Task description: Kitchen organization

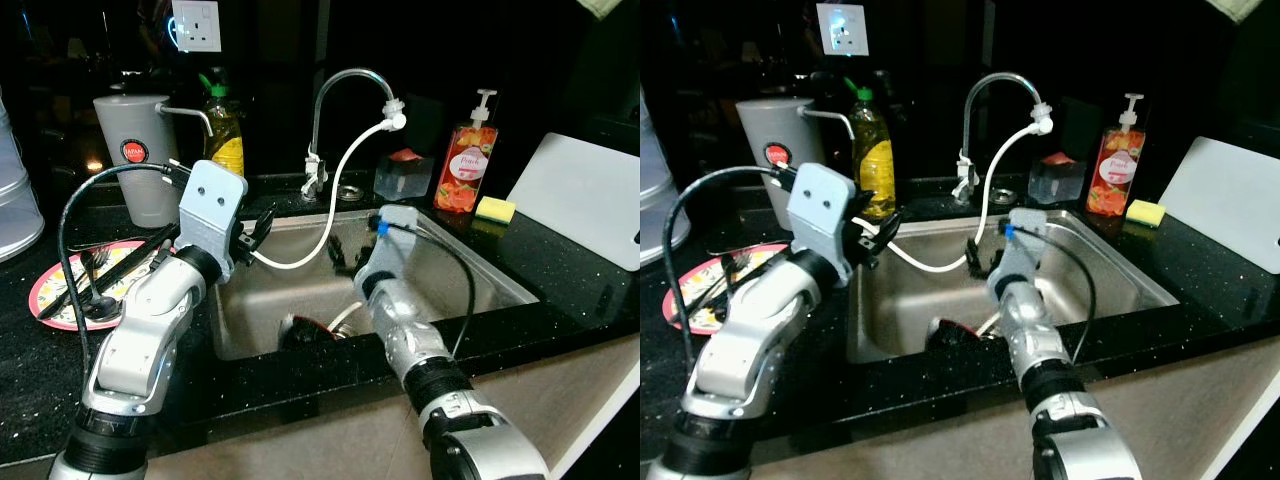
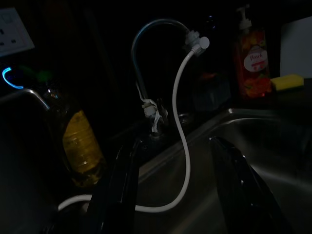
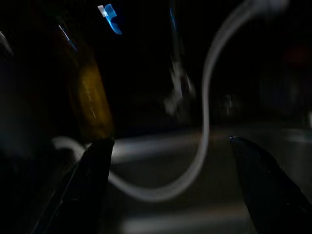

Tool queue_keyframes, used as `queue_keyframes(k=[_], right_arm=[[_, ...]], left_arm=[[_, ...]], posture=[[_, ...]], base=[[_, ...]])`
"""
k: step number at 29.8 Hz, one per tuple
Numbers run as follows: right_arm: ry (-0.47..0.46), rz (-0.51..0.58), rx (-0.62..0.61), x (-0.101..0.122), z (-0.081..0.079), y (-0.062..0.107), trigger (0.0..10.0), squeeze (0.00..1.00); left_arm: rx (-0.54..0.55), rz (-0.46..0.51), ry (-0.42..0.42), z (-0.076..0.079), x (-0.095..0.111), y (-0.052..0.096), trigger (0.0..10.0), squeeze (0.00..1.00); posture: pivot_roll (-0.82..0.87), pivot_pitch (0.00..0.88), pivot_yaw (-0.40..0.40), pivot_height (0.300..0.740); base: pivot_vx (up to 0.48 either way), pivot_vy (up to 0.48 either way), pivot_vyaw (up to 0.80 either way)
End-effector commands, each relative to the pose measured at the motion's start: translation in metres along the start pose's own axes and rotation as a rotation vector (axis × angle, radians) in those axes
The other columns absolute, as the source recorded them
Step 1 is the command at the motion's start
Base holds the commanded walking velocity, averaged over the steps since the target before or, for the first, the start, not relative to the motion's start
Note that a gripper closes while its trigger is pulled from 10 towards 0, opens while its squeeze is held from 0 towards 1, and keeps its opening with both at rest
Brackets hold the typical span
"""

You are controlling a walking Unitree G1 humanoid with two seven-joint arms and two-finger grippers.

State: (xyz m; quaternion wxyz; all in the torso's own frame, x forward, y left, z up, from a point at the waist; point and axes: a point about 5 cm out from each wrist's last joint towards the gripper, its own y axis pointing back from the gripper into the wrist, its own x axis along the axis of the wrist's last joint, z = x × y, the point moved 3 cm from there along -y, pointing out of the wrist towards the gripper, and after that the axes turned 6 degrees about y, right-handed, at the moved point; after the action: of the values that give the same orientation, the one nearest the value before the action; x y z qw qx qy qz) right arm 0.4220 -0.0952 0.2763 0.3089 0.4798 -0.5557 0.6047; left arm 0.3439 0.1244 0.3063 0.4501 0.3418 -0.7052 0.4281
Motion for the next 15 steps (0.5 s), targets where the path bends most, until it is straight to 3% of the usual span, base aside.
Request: queue_keyframes(k=[1,4,7,11,15], right_arm=[[0.016,0.041,0.039,0.014,-0.001,0.005,10.0,0.00],[0.048,0.065,0.066,0.022,-0.002,0.011,10.0,0.00],[0.104,0.078,0.099,0.029,-0.005,0.022,10.0,0.00],[0.110,0.080,0.112,0.034,-0.007,0.029,10.0,0.00],[0.117,0.039,0.126,0.040,-0.004,0.044,10.0,0.00]], left_arm=[[0.063,-0.061,0.008,-0.014,-0.010,0.007,10.0,0.00],[0.112,-0.107,0.030,-0.025,-0.017,0.010,10.0,0.00],[0.181,-0.171,0.103,-0.038,-0.028,0.017,10.0,0.00],[0.232,-0.210,0.145,-0.044,-0.034,0.023,10.0,0.00],[0.329,-0.339,0.276,-0.051,-0.052,0.036,10.0,0.00]], posture=[[-0.01,0.033,-0.040,0.740],[-0.02,0.035,-0.036,0.740],[-0.02,0.036,-0.030,0.740],[-0.02,0.036,-0.028,0.740],[-0.02,0.035,-0.027,0.740]], base=[[0.000,0.000,0.00],[0.000,0.000,0.00],[0.000,0.000,0.00],[0.000,0.000,0.00],[0.000,0.000,0.00]])
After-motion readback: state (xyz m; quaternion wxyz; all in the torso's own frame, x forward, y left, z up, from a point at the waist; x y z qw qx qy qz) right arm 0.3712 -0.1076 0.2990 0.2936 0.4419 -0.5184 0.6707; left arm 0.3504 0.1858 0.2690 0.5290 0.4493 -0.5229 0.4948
